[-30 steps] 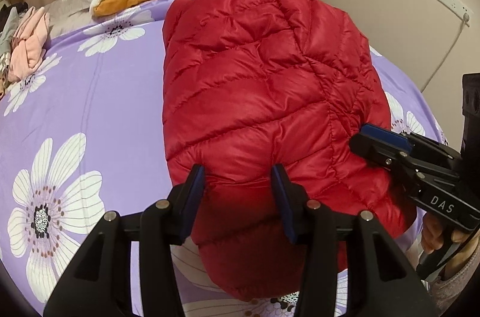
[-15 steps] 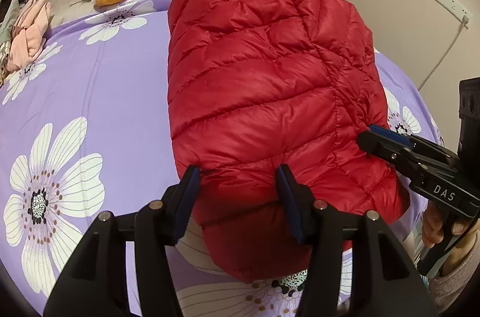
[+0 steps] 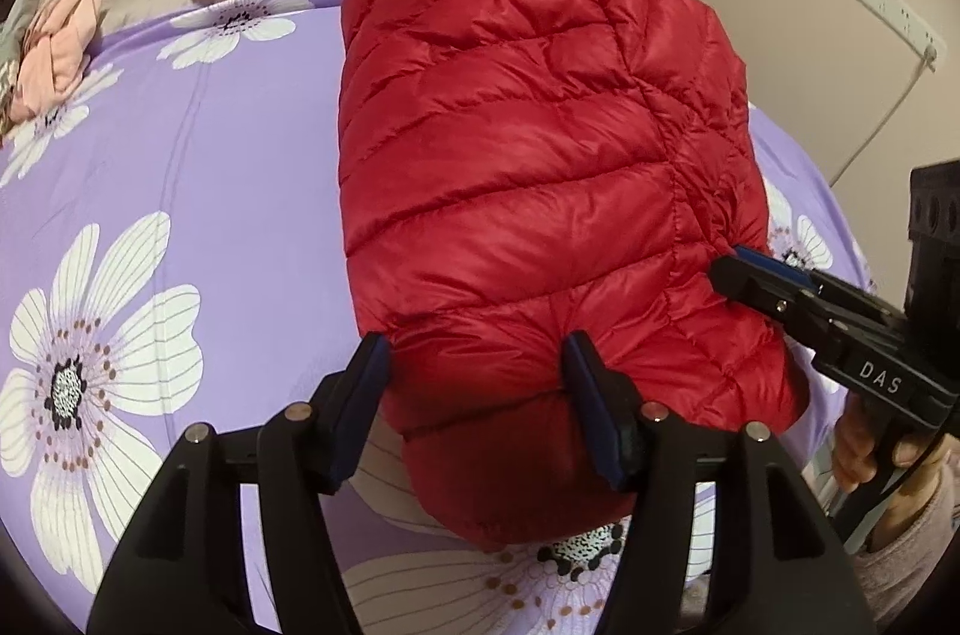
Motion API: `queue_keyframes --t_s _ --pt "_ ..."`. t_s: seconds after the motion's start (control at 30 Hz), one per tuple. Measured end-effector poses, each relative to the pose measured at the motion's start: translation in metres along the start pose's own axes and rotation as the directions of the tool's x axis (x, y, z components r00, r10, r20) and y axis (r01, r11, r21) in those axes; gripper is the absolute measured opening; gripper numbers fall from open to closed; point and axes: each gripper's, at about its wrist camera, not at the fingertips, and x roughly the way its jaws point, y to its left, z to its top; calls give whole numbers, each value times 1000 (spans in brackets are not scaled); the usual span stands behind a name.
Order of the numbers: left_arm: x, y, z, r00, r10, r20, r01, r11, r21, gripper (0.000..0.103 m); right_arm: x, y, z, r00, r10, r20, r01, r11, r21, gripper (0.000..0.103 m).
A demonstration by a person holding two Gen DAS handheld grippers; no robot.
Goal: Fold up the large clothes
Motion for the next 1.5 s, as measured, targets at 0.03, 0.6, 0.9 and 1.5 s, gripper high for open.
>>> queue_keyframes --t_s 0.03,0.6,0.9,1.5 --pt "-1 2 1 1000 -7 -1 7 1000 -13 66 -1 0 0 1000 3 2 -3 1000 2 33" --pt "8 64 43 976 -199 89 217 915 -339 73 -18 -28 6 979 160 122 -184 958 219 64" --pt "35 65 59 974 -221 50 224 908 -353 85 -21 -62 14 987 -29 158 -28 937 348 79" --pt "60 66 68 970 -243 2 227 903 -366 99 33 -115 0 972 227 67 -222 776 591 81"
